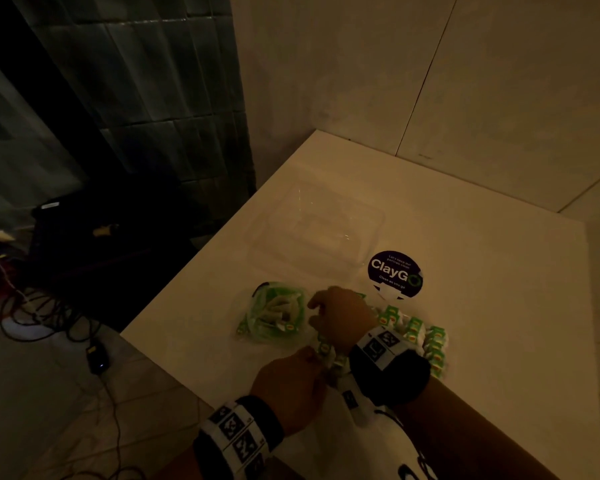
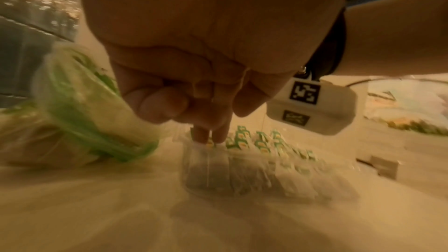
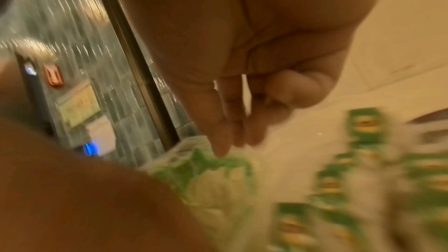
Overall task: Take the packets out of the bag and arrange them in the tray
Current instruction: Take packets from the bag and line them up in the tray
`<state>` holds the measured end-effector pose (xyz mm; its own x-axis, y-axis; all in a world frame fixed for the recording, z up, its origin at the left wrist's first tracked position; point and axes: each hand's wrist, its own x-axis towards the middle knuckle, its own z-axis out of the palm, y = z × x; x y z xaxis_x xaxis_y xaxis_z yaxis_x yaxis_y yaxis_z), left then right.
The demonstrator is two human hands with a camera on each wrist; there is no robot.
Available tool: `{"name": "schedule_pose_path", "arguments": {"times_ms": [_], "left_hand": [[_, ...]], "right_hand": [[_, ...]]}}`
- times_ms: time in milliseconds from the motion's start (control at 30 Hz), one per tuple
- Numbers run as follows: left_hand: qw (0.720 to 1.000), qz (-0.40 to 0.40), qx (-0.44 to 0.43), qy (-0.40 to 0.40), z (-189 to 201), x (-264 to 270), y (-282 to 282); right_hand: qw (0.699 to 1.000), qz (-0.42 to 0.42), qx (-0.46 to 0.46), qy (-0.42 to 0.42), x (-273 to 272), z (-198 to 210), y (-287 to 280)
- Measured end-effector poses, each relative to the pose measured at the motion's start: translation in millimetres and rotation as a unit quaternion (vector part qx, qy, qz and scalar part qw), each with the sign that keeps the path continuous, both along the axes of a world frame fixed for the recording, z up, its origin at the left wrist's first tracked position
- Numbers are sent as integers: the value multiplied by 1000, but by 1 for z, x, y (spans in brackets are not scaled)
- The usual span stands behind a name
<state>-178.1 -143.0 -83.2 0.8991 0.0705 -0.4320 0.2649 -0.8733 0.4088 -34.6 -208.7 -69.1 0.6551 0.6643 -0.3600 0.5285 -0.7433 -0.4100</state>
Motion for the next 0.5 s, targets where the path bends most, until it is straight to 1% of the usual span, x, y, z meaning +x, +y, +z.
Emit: {"name": "schedule_pose_path", "arguments": {"times_ms": [67, 133, 200, 267, 333, 400, 467, 500], "left_hand": [[999, 19, -10, -29, 7, -3, 5], [995, 52, -27, -76, 15, -6, 12], [988, 87, -42, -121, 16, -10, 20], [984, 106, -38, -141, 13, -13, 29], [977, 122, -38, -168, 10, -16, 38], [968, 143, -39, -202, 8, -19, 45], [956, 163, -52, -240, 9, -22, 49], [951, 169, -58, -253, 10, -23, 51]], "right_hand": [[999, 32, 9, 23, -6, 3, 12], [995, 88, -35, 30, -13, 5, 24], [988, 135, -79, 6, -19, 6, 32], [984, 148, -100, -15, -23, 3, 37], [985, 137, -105, -25, -24, 3, 38], [992, 107, -62, -20, -20, 5, 34], [998, 51, 33, 18, -11, 14, 22], [994, 13, 89, 54, -6, 19, 14]]}}
